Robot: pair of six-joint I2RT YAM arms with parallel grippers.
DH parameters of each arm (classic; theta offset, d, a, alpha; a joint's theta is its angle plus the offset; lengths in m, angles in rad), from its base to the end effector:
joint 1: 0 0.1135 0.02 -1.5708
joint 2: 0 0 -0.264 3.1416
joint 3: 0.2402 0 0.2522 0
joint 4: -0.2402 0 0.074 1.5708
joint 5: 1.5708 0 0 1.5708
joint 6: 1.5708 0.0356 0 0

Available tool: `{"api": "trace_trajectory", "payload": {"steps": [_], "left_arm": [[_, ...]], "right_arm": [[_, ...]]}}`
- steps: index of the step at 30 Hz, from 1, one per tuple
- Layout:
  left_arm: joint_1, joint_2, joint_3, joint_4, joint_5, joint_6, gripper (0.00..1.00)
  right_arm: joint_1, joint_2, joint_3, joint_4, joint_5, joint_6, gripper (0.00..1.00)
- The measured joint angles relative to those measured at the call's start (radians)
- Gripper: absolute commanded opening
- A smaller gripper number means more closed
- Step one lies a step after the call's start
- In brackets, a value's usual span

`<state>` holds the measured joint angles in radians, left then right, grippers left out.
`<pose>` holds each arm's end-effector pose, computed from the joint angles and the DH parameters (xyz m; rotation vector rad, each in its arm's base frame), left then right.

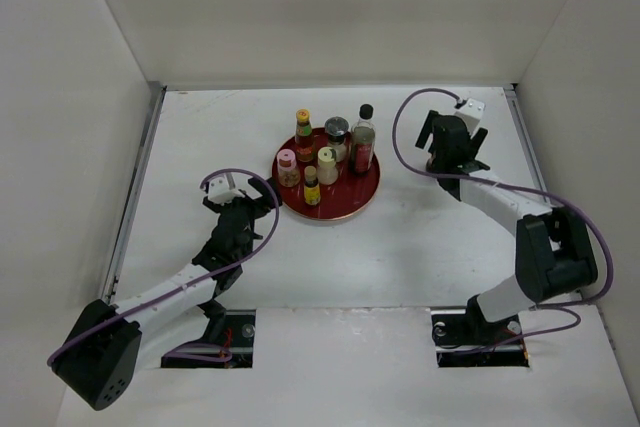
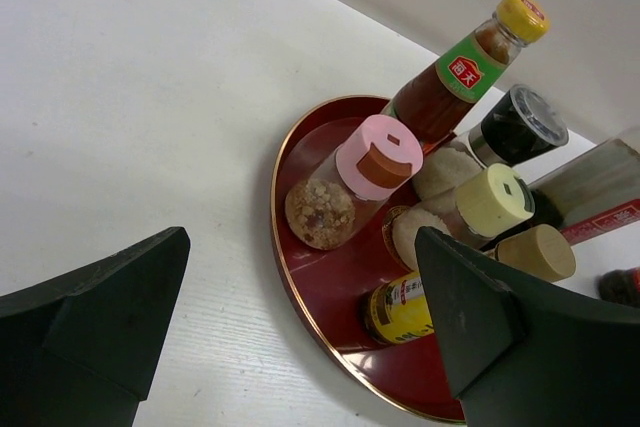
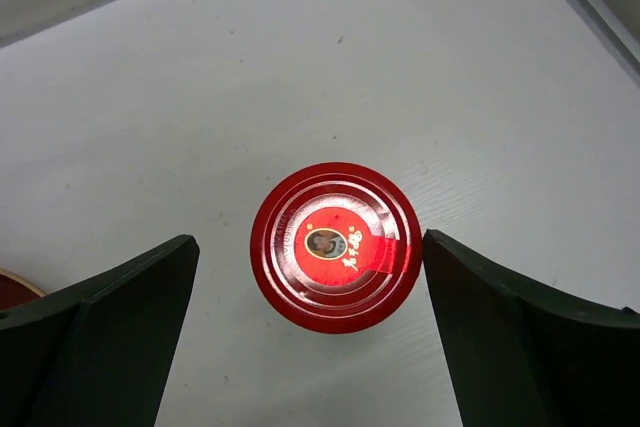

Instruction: Organize the condiment bottles

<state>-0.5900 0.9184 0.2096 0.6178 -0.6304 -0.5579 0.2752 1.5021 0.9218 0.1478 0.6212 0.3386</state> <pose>0.1671 -0.0866 0.2000 -0.4469 1.5946 -0.3521 0.3262 0.0706 0.2496 0.4467 1.8718 -0.2125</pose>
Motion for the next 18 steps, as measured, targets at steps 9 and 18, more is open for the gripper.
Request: {"api": "trace_trajectory", "payload": {"steps": [9,18], "left_arm": [[0.0,0.018,0.0,0.0,0.008,0.0,1.0],[0.0,0.021,0.0,0.0,0.006,0.0,1.0]], "right_arm": [[-0.029,0.101,0.048,-0.03,-0.031,0.002,1.0],[-0.037,0.136,0.052,-0.06,-0.045,0.006,0.48]]}}
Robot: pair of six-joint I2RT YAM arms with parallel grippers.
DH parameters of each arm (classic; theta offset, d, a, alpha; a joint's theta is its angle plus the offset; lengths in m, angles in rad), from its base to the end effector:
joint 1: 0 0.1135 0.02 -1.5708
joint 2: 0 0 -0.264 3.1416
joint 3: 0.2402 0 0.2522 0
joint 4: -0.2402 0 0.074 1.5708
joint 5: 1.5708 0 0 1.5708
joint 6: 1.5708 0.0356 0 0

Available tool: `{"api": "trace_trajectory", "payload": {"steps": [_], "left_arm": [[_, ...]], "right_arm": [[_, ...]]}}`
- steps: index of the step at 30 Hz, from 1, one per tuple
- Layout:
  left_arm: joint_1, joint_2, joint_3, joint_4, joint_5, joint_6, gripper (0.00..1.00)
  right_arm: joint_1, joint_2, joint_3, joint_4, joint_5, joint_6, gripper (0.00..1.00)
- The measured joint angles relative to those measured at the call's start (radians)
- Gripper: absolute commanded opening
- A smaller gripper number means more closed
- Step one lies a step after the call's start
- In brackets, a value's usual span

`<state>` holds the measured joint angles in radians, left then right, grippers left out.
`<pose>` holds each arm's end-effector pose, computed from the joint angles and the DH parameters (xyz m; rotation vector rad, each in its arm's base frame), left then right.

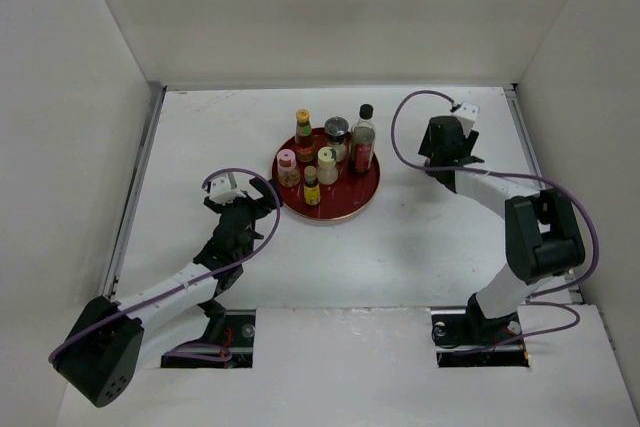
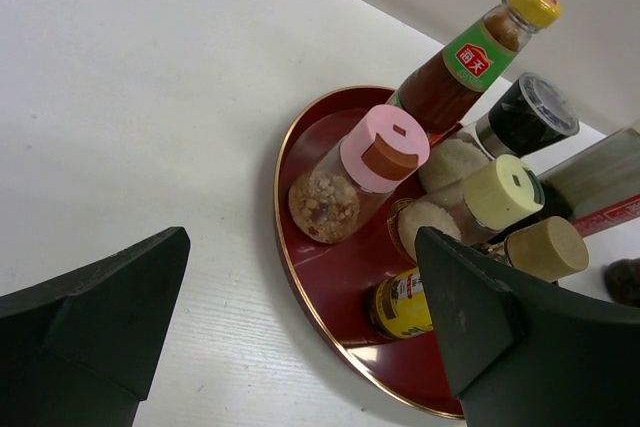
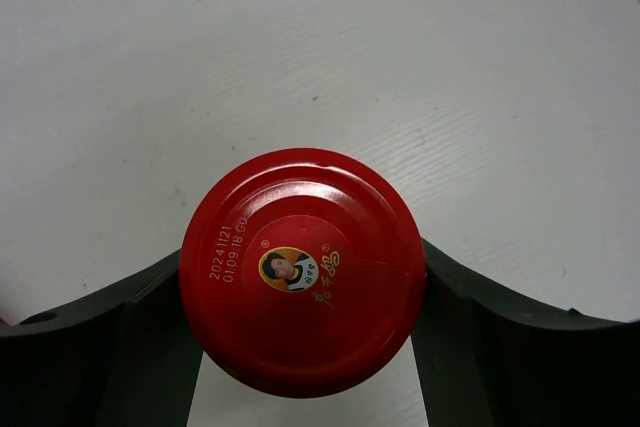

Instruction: Organize the condiment bottles

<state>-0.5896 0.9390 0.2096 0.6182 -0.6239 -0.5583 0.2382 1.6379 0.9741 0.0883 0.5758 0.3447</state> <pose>0.1686 -0.0878 0.1966 -0.4383 1.6140 -0.3453 0.3493 0.0649 0.2167 0.4339 2.0084 -0.2587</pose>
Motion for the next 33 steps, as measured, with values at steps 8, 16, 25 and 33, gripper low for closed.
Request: {"api": "trace_trajectory", "payload": {"steps": [8,16,25,33], "left_arm": [[0.0,-0.012,0.0,0.0,-0.013,0.0,1.0],[0.006,-0.022,0.0,0.0,-0.032,-0.003,1.0],[0.013,-0.048,-0.001,0.0,-0.075,-0.005,1.0],[0.018,-0.053,-0.016,-0.001,-0.092,-0.007,1.0]], "right_arm": [[0.082,-0.177,-0.147,-0.048,0.05,0.014,0.48],[0.388,-0.442,-0.221,-0.148,0.061,0.014,0.48],[0.58,-0.272,-0.058,-0.097,0.036,-0.014,0.48],[0.593,-0.055,0.035,0.018,-0.001,-0.047,0.49]]}}
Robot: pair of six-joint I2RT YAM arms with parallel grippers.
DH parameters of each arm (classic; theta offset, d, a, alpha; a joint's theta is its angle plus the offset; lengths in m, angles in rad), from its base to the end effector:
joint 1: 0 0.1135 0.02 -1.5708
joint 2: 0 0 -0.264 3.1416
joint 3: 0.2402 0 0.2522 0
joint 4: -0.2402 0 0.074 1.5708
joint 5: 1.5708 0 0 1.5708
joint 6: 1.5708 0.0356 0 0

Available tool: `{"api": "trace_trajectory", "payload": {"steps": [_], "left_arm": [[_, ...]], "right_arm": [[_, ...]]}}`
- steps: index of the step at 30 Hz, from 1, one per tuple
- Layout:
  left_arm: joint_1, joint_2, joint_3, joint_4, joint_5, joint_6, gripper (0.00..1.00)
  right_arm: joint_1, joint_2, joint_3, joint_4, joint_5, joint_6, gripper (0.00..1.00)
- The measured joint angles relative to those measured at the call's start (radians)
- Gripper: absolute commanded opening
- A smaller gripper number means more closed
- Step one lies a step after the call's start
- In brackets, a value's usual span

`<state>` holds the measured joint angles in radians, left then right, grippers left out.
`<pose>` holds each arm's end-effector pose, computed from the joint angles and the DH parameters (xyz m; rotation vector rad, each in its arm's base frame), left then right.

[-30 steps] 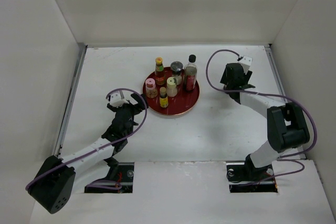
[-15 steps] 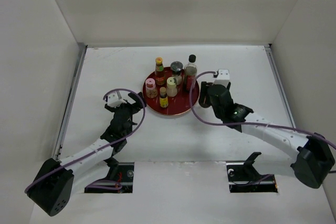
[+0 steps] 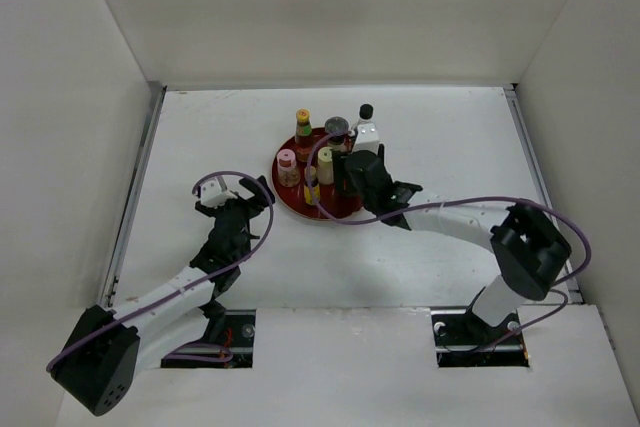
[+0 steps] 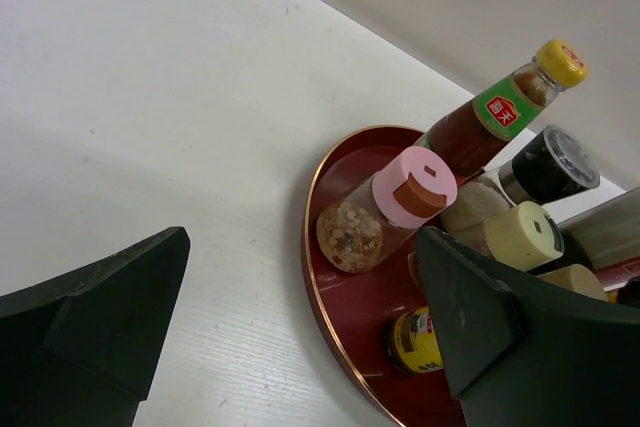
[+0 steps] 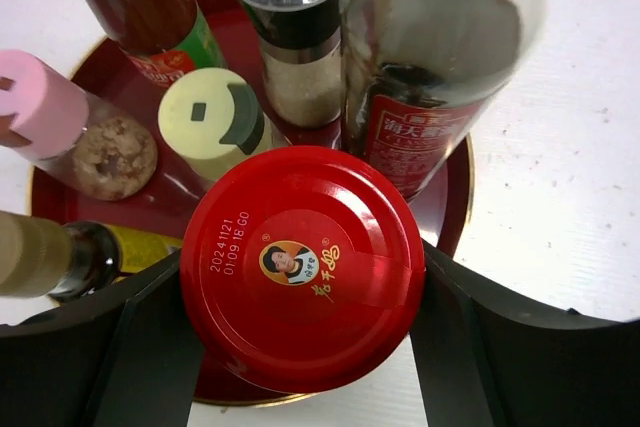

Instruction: Organize the condiment bottles

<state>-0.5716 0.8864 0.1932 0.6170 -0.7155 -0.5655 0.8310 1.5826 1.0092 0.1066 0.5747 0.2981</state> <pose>0.1644 -0.0780 0.2000 -0.5307 1.5473 -0.2842 0.2531 0.2486 0.2482 -0.1693 1.9540 0.1540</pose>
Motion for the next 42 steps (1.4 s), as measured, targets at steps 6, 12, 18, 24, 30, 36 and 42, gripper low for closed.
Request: {"api": "trace_trajectory", "payload": {"steps": [6,12,18,24,30,36,42], "left_arm": [[0.002,0.001,-0.002,0.0,-0.003,0.0,1.0],[0.002,0.001,-0.002,0.0,-0.003,-0.002,1.0],[0.007,0.001,-0.002,0.0,-0.013,-0.004,1.0],[0.013,0.0,-0.002,-0.004,-0.038,-0.007,1.0],[0.025,-0.004,0.049,-0.154,-0.071,-0.02,1.0],[0.15,0.06,0.175,-0.36,-0.052,-0.084,1.0],[0.208,0.097,0.291,-0.612,0.006,-0.124,1.0]], "right_arm": [[0.0,0.087,0.001,0.042,0.0,-0.008,0.55],[0.0,0.104,-0.003,0.087,0.005,-0.014,0.87],[0.008,0.03,-0.026,0.139,0.02,-0.027,1.0],[0.015,-0.277,-0.16,0.179,0.029,-0.039,1.0],[-0.016,-0.542,-0.387,0.223,0.092,0.034,1.0],[-0.114,-0.66,-0.582,0.178,0.107,0.185,1.0],[-0.131,-0.637,-0.621,0.171,0.088,0.284,1.0]]}}
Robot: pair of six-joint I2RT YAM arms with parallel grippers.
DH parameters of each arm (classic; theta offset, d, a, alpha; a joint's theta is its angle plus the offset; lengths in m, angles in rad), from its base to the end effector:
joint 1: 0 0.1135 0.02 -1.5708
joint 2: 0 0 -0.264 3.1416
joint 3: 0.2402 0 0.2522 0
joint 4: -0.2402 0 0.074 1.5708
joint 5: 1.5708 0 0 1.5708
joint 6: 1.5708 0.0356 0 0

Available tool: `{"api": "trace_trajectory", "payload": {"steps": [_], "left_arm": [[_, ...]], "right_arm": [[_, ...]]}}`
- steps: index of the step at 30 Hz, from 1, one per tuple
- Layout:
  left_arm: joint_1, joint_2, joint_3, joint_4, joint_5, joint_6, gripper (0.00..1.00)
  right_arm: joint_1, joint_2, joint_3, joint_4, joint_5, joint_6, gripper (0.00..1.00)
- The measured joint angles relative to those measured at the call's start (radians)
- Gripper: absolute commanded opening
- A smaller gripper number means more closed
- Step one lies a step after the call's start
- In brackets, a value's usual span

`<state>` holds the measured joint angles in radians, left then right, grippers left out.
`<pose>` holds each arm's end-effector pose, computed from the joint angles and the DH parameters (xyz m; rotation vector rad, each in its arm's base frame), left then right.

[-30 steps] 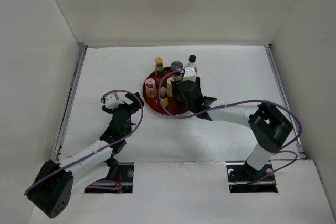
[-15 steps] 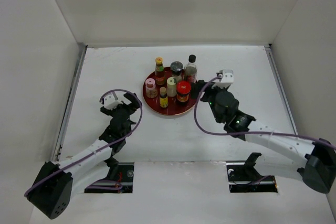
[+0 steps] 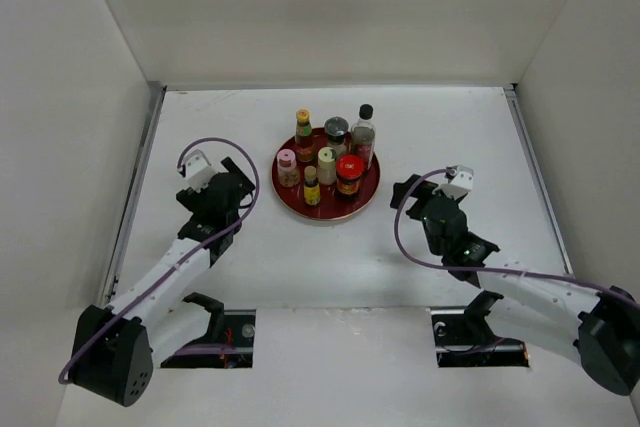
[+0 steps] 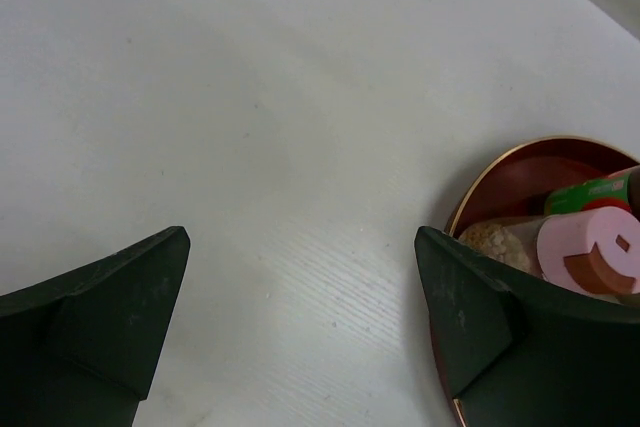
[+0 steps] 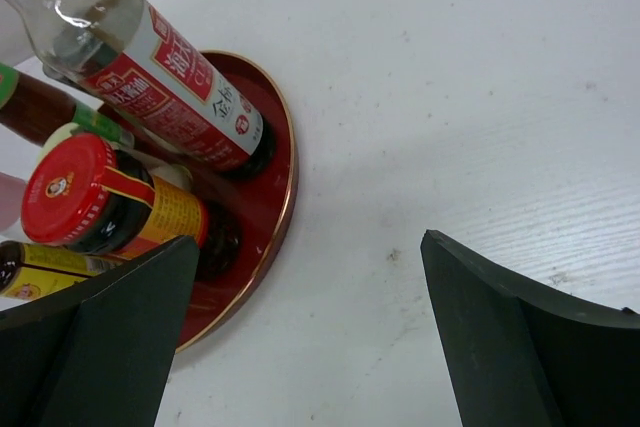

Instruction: Organize the condiment bottles

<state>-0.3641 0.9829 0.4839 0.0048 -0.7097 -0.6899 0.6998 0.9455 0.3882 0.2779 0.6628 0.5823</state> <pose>0.2010 -0.0518 0.2207 -0.7204 1.8003 0.0378 0.1696 0.1141 0.2208 0.3487 1.7661 0.3046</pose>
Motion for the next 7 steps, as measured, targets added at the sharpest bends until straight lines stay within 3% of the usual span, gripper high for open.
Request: {"api": "trace_trajectory", "payload": {"steps": [7], "left_arm": [[-0.008,-0.073,0.103,-0.15,0.011,-0.012,1.0]], "right_arm": [[0.0,0.029,-0.021,0.029,-0.039,0.033,1.0]]}}
